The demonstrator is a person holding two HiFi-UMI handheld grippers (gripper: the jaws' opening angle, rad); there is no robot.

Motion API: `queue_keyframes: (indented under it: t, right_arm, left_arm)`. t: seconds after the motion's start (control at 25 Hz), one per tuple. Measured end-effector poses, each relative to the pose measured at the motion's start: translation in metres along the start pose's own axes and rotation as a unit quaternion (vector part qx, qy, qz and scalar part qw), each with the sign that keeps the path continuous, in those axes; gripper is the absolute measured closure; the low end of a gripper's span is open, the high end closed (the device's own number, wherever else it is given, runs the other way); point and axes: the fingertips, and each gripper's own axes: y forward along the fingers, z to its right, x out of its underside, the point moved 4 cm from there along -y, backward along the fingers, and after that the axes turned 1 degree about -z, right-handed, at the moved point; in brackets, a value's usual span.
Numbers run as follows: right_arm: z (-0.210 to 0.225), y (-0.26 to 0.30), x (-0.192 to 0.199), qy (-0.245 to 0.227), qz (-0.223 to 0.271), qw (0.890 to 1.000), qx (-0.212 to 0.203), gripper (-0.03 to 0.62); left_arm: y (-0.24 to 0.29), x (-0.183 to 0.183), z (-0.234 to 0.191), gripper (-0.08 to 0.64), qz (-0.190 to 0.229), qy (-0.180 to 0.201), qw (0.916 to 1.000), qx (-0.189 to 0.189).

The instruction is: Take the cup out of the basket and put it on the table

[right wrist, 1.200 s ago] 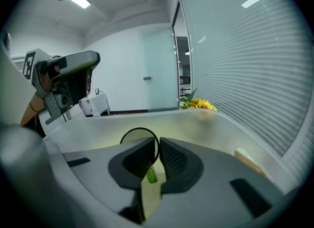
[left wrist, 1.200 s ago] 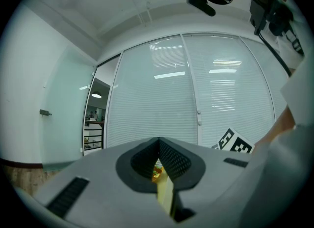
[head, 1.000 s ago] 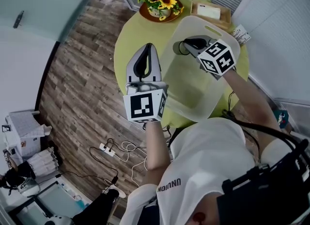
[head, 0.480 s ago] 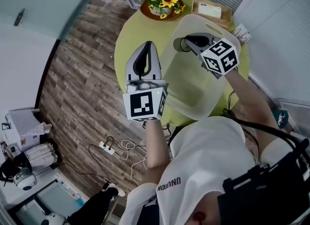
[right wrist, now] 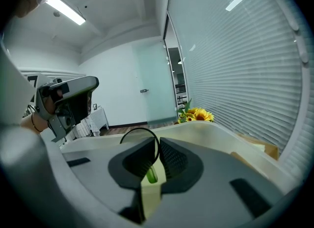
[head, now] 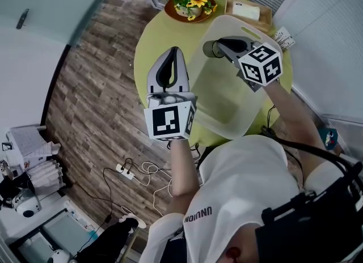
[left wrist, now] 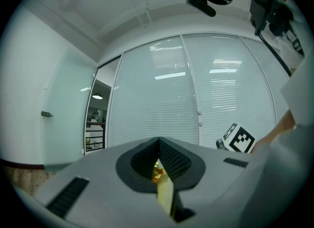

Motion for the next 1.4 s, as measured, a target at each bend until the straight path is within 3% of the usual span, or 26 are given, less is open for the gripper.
queue_keyframes:
  t: [1.4]
  right_arm:
    - [-0.005,-0.014,-0.033,0.012,0.062,0.998,-0.002,0.548]
  left_arm:
    - [0.001,-0.003,0.000,0.546,0.001,0.001,1.0000,0.001]
